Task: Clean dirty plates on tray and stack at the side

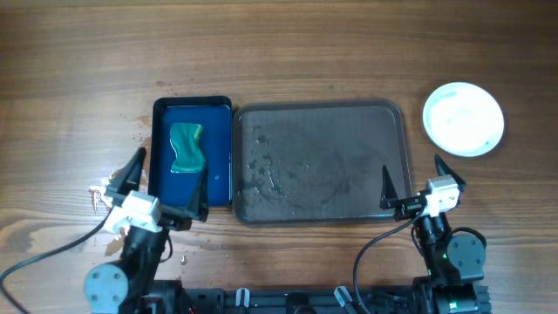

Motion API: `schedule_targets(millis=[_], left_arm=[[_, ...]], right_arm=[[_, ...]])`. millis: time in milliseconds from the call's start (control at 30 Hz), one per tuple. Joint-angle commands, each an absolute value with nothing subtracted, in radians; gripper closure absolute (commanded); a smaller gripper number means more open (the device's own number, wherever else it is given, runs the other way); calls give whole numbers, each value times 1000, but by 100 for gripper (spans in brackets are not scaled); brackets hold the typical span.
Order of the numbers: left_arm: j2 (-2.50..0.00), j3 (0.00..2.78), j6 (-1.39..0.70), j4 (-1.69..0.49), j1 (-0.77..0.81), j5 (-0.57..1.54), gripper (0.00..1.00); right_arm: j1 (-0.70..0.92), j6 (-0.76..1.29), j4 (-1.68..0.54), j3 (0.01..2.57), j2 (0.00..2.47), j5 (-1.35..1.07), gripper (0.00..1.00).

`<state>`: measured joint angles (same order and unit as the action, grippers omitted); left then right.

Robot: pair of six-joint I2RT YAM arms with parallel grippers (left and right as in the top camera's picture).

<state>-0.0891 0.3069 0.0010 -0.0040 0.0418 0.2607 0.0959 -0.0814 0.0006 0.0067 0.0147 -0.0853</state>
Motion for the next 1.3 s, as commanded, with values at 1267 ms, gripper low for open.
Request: schedule_targets(millis=[1267], left_arm=[[-4,6,-348,-53,35,273,0]], right_arm=[[97,-95,6,5,4,-97,0]])
